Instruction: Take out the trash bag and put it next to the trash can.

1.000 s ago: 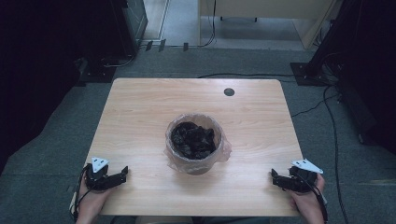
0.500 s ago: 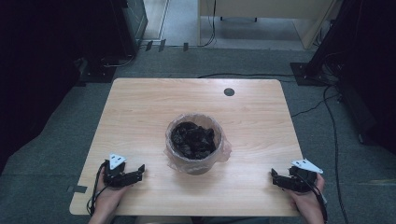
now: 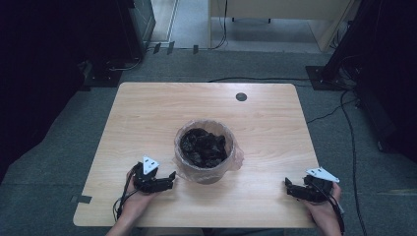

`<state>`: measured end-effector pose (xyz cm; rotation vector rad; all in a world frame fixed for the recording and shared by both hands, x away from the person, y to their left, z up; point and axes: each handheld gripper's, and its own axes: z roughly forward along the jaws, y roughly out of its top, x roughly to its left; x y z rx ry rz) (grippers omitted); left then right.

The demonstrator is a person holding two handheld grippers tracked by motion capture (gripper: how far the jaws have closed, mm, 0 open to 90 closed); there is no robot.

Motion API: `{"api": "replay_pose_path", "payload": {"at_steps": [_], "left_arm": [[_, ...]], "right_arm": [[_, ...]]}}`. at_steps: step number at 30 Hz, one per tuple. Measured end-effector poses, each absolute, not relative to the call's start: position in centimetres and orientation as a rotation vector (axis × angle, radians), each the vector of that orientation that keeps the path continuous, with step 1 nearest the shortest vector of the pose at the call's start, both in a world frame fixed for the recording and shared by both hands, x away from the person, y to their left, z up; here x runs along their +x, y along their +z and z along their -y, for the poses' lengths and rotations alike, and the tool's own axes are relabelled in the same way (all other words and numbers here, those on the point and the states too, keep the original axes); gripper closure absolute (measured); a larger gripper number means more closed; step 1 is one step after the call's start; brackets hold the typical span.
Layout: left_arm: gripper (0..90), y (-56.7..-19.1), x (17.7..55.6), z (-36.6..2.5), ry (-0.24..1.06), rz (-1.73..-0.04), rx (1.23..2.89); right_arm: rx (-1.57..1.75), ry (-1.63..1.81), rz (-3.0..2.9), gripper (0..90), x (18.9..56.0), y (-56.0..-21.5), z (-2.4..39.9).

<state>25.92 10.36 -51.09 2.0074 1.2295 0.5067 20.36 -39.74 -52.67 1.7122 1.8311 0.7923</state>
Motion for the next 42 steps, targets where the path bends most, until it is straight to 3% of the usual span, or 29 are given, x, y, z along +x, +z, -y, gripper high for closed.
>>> {"api": "replay_pose_path", "payload": {"at_steps": [19, 36, 37, 38, 40, 42], "left_arm": [[12.7, -50.9, 26.6, -8.8, 0.489, -1.220, 1.988], [14.9, -50.8, 26.6, -7.8, 0.491, -1.212, 1.983], [15.6, -50.8, 26.6, -7.8, 0.502, -1.207, 1.983], [16.7, -50.8, 26.5, -7.7, 0.518, -1.197, 1.976], [29.8, -50.4, 26.2, -7.7, 0.556, -1.183, 1.953], [34.4, -50.0, 26.2, -7.7, 0.561, -1.174, 1.928]], "right_arm": [[1.532, 1.007, -1.973, 3.8, 22.6, -50.8, 29.0], [1.464, 1.097, -1.949, 6.3, 26.5, -50.8, 24.2], [1.459, 1.102, -1.948, 8.4, 26.7, -50.9, 24.1], [1.453, 1.103, -1.933, 16.2, 26.8, -50.9, 24.0], [1.454, 1.104, -1.869, 29.0, 26.8, -50.8, 23.8], [1.442, 1.136, -1.840, 40.7, 26.7, -50.5, 23.8]]}}
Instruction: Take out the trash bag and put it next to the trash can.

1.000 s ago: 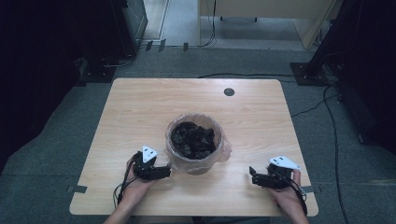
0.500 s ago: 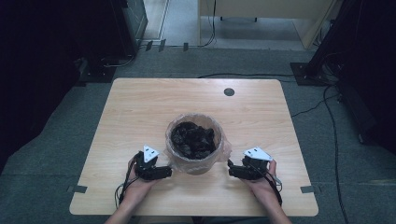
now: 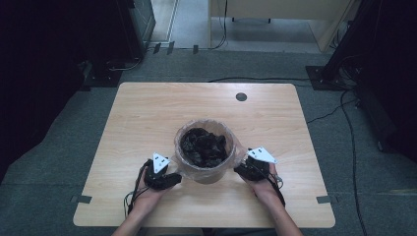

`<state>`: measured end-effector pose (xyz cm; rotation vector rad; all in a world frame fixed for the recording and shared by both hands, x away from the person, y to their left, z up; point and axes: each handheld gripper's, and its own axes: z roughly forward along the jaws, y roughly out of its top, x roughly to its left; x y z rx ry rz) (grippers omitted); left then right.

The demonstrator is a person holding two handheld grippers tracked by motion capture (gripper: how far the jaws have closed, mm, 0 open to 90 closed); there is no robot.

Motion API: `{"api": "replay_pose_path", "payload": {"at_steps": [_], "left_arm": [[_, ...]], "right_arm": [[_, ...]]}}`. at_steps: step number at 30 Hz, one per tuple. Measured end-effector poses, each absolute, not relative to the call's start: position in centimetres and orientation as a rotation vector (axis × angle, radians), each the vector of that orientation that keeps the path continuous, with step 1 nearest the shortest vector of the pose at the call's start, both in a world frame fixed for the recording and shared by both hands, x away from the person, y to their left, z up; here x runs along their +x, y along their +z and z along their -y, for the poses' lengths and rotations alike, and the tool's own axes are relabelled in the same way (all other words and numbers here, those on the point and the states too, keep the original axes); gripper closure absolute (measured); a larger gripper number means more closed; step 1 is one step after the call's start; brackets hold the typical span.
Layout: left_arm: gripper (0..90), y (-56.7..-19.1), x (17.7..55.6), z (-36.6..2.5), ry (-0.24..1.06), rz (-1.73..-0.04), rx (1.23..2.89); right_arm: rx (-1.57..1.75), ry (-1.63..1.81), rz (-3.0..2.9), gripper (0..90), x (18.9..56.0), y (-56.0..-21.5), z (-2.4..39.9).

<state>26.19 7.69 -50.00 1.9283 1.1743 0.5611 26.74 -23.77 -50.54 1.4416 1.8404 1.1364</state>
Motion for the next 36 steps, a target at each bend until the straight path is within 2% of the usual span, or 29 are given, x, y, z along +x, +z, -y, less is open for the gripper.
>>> {"api": "replay_pose_path", "payload": {"at_steps": [8, 11, 14, 20, 30, 36], "left_arm": [[67.3, -47.7, 26.1, -7.8, 0.554, -1.119, 1.849], [75.9, -46.9, 25.9, -7.9, 0.543, -1.088, 1.851], [82.8, -46.1, 25.9, -8.2, 0.519, -1.081, 1.832], [89.3, -43.9, 25.7, -8.8, 0.510, -1.054, 1.792], [90.0, -40.3, 24.9, -9.0, 0.584, -1.012, 1.764], [90.0, -38.0, 24.9, -8.4, 0.618, -0.968, 1.750]], "right_arm": [[1.314, 1.265, -1.838, 71.0, 26.2, -49.1, 23.1], [1.292, 1.311, -1.829, 81.9, 26.0, -48.5, 23.0], [1.253, 1.351, -1.825, 88.7, 25.7, -47.6, 22.9], [1.195, 1.377, -1.800, 90.0, 25.2, -45.0, 22.6], [1.214, 1.412, -1.715, 90.0, 25.2, -41.6, 22.7], [1.137, 1.408, -1.754, 90.0, 25.5, -39.4, 20.6]]}}
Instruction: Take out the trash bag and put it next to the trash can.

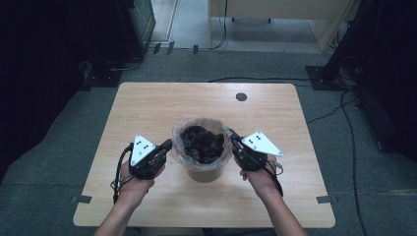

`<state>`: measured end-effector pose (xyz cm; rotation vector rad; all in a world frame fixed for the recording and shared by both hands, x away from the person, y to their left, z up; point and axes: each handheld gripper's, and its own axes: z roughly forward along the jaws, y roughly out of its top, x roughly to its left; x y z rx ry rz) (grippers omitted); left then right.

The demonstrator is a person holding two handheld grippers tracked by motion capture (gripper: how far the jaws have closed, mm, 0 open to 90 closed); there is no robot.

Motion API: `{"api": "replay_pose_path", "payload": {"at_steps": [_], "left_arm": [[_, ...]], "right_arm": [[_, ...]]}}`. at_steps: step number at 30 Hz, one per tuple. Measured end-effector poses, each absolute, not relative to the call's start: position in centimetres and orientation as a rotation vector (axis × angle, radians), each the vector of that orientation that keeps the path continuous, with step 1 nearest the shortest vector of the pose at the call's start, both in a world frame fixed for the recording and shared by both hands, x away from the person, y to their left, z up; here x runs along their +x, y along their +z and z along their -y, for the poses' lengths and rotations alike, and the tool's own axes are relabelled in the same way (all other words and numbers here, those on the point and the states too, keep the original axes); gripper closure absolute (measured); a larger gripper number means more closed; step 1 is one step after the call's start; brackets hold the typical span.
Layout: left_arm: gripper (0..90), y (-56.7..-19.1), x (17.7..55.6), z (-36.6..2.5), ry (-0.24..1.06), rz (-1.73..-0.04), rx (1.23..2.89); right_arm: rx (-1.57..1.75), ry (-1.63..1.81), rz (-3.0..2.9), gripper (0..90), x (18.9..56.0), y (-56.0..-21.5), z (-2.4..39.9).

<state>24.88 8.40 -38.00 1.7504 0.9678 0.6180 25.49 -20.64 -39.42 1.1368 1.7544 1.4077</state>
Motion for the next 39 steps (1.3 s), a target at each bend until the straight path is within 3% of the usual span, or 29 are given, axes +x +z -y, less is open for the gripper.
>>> {"api": "replay_pose_path", "payload": {"at_steps": [15, 20, 26, 27, 29, 39], "left_arm": [[90.0, -33.1, 25.5, -5.6, 0.562, -0.838, 1.655], [85.3, -34.1, 25.9, -5.1, 0.570, -0.857, 1.675], [79.2, -35.5, 26.1, -5.6, 0.566, -0.891, 1.694], [78.7, -35.5, 26.1, -5.6, 0.566, -0.891, 1.694], [78.8, -35.6, 26.2, -5.8, 0.571, -0.894, 1.699], [80.9, -35.9, 26.2, -5.6, 0.560, -0.903, 1.703]], "right_arm": [[1.028, 1.586, -1.703, 90.0, 27.1, -33.0, 16.9], [1.013, 1.522, -1.742, 90.0, 26.9, -32.8, 15.9], [1.117, 1.522, -1.837, 66.6, 26.3, -36.1, 17.5], [1.117, 1.522, -1.837, 66.6, 26.3, -36.1, 17.5], [1.190, 1.545, -1.838, 55.6, 25.7, -37.1, 18.9], [1.255, 1.595, -1.871, 43.1, 23.5, -38.7, 20.8]]}}
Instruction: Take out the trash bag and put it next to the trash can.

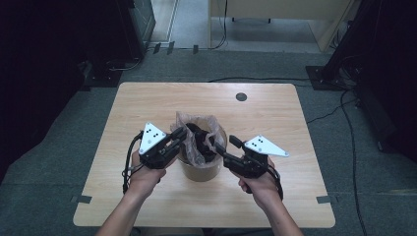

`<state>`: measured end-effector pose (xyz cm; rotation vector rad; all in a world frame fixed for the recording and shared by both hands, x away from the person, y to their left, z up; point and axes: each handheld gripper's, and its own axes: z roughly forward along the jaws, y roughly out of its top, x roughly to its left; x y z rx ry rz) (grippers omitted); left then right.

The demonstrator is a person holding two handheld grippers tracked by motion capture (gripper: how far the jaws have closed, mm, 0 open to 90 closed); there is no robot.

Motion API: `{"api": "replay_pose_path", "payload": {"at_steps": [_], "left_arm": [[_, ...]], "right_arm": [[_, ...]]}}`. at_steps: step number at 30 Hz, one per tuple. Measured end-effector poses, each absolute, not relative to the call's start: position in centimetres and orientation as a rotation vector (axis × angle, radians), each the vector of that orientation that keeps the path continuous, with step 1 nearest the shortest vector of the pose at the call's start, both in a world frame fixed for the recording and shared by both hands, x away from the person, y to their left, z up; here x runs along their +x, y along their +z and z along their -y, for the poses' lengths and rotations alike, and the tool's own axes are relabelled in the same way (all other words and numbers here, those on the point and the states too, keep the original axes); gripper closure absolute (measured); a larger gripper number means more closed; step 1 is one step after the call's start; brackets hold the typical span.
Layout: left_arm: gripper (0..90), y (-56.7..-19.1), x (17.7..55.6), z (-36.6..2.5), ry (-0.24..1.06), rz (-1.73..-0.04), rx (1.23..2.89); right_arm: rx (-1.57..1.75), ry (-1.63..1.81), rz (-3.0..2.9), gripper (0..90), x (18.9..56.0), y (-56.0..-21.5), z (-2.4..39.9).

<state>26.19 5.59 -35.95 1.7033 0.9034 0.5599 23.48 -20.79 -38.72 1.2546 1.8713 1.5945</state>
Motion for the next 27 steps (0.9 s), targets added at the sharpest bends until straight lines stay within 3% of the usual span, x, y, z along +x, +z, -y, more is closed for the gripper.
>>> {"api": "replay_pose_path", "payload": {"at_steps": [7, 10, 11, 12, 14, 16, 17, 21, 27], "left_arm": [[81.1, -36.0, 26.3, -5.8, 0.556, -0.913, 1.699], [81.1, -36.1, 26.3, -5.7, 0.554, -0.917, 1.699], [81.1, -36.2, 26.3, -5.6, 0.549, -0.915, 1.701], [81.2, -36.2, 26.3, -5.5, 0.550, -0.912, 1.705], [81.5, -36.2, 26.2, -5.3, 0.546, -0.906, 1.708], [82.1, -36.1, 26.1, -4.9, 0.545, -0.898, 1.705], [82.5, -36.1, 26.1, -4.9, 0.547, -0.900, 1.702], [83.8, -36.0, 26.1, -4.9, 0.553, -0.909, 1.698], [84.0, -35.9, 26.1, -5.2, 0.563, -0.916, 1.694]], "right_arm": [[1.250, 1.714, -1.938, 29.9, 22.4, -40.0, 21.6], [1.240, 1.710, -1.960, 29.3, 22.4, -40.3, 21.3], [1.246, 1.692, -1.959, 33.5, 22.4, -40.3, 21.0], [1.243, 1.676, -1.943, 47.3, 22.4, -40.4, 20.7], [1.230, 1.671, -1.910, 62.1, 22.3, -40.3, 20.2], [1.202, 1.708, -1.904, 67.6, 22.3, -39.9, 19.2], [1.194, 1.727, -1.909, 64.8, 22.3, -39.7, 18.8], [1.183, 1.745, -1.949, 37.3, 22.3, -39.4, 17.1], [1.224, 1.713, -1.963, 23.6, 22.3, -39.2, 15.2]]}}
